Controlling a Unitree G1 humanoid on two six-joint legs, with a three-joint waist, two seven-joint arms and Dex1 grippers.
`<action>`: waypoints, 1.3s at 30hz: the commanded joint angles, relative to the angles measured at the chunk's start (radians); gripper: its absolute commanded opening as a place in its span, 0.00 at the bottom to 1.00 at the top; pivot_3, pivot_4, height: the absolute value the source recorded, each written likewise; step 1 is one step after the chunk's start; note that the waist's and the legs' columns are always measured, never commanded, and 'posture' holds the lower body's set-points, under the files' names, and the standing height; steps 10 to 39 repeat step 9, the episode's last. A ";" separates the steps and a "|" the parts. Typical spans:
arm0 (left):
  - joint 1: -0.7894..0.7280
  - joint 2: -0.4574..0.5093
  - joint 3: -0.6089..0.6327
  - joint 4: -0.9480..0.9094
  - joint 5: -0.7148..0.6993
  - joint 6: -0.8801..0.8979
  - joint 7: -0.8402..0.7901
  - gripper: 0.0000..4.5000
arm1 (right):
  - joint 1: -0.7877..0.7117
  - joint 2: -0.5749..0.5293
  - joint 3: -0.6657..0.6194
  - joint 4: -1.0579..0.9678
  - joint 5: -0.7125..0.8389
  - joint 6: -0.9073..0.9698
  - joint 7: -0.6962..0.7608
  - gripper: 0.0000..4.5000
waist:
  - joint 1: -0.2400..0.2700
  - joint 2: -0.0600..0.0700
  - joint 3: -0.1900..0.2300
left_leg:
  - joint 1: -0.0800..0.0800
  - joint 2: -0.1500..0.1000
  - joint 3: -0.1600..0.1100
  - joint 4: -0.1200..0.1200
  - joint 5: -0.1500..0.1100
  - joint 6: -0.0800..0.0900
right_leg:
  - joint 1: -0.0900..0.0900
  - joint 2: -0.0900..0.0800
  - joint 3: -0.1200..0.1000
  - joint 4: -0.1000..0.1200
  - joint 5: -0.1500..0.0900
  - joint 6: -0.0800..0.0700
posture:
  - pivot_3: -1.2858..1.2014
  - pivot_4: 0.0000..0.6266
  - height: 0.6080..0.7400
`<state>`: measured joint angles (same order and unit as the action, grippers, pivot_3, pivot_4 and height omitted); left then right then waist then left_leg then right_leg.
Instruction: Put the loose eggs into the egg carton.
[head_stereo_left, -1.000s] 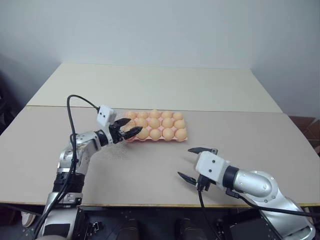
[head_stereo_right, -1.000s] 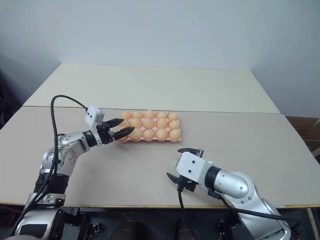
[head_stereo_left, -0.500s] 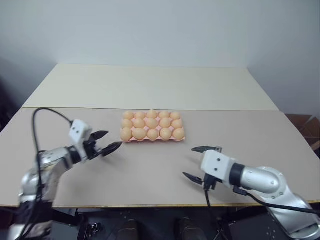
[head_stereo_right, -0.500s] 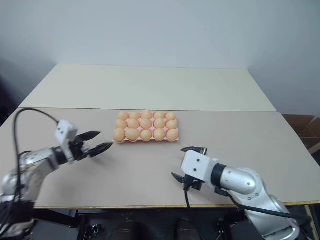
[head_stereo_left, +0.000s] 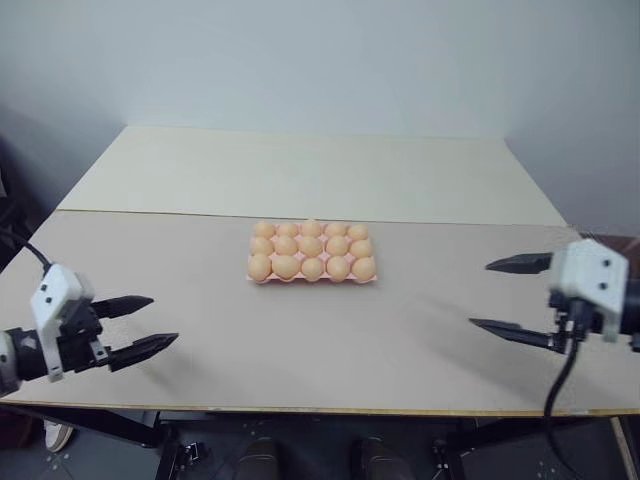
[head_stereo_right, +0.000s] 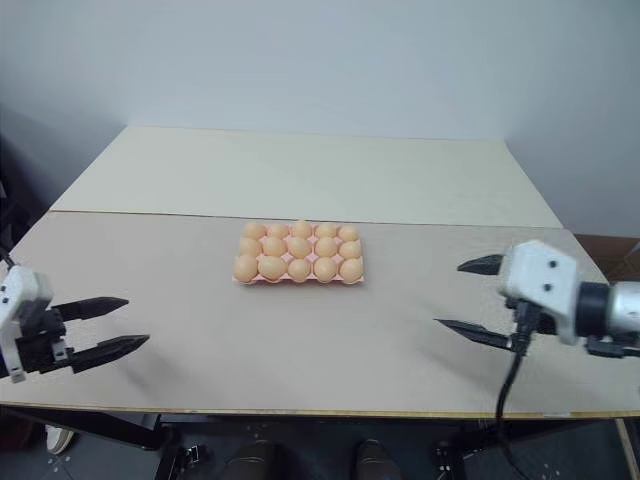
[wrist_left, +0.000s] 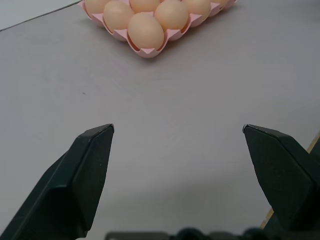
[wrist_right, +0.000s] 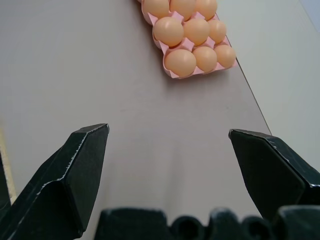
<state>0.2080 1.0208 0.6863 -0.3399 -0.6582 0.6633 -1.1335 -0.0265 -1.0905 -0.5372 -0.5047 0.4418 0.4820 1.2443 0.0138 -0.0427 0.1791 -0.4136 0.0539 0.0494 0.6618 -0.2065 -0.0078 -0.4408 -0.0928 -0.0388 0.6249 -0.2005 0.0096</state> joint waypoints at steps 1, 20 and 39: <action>0.008 0.026 0.082 -0.046 -0.042 0.029 -0.030 1.00 | 0.005 -0.019 -0.034 0.014 0.016 -0.040 0.025 1.00 | -0.001 0.000 0.000 | 0.000 0.000 0.000 0.000 0.000 -0.001 | 0.000 0.000 0.000 0.000 0.000 0.000 | 0.52 0.24 1.00; 0.050 0.016 0.123 -0.102 -0.062 0.079 -0.011 1.00 | 0.003 -0.019 0.014 0.029 -0.007 -0.076 -0.001 1.00 | -0.002 0.001 0.001 | -0.001 0.000 0.002 0.000 -0.002 -0.003 | -0.001 -0.001 0.001 0.000 0.000 0.000 | 0.52 0.24 1.00; 0.050 0.016 0.123 -0.102 -0.062 0.079 -0.011 1.00 | 0.003 -0.019 0.014 0.029 -0.007 -0.076 -0.001 1.00 | -0.002 0.001 0.001 | -0.001 0.000 0.002 0.000 -0.002 -0.003 | -0.001 -0.001 0.001 0.000 0.000 0.000 | 0.52 0.24 1.00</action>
